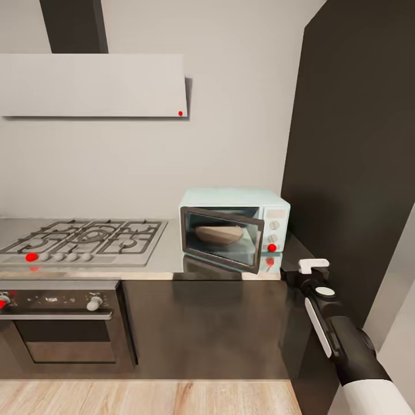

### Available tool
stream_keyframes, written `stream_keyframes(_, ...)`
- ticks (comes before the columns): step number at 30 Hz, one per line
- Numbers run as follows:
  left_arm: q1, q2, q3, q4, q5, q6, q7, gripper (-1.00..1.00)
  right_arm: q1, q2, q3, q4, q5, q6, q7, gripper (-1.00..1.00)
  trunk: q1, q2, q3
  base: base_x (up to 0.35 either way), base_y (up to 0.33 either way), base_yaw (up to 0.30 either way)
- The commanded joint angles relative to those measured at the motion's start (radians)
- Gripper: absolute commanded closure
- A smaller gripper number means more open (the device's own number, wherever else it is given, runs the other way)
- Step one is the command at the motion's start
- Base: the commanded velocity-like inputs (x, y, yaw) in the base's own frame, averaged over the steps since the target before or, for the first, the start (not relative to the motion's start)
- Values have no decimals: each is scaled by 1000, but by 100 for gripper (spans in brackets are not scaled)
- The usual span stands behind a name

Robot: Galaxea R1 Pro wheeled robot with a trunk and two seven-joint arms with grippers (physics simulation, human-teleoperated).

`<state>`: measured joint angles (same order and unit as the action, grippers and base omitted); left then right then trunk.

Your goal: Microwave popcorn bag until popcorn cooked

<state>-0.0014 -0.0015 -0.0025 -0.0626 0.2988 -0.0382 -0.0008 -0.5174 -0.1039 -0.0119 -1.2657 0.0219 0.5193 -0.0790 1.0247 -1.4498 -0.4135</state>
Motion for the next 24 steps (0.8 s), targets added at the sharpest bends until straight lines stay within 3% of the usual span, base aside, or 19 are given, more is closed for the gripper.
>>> stream_keyframes(1, 0, 0, -2, 0, 4, -3, 0, -100, 0, 0, 0, -1, 1, 0, -2, -100, 0, 0, -1, 289, 0, 0)
stream_keyframes(18, 0, 0, -4, 0, 2, -3, 1, -100, 0, 6, 1, 55, -4, -30, 18, -100, 0, 0, -1, 307, 0, 0)
stream_keyframes(20, 0, 0, -4, 0, 2, -3, 1, -100, 0, 4, 1, 59, -3, -29, 86, -100, 0, 0, -1, 77, 0, 0)
stream_keyframes(22, 0, 0, -4, 0, 2, -3, 1, -100, 0, 1, 0, 60, 0, -27, 226, -100, 0, 0, -1, 19, 0, 0)
stream_keyframes(24, 0, 0, -4, 0, 3, -3, 1, -100, 0, -2, 0, 60, 1, -27, 282, -100, 0, 0, -1, 5, 0, 0)
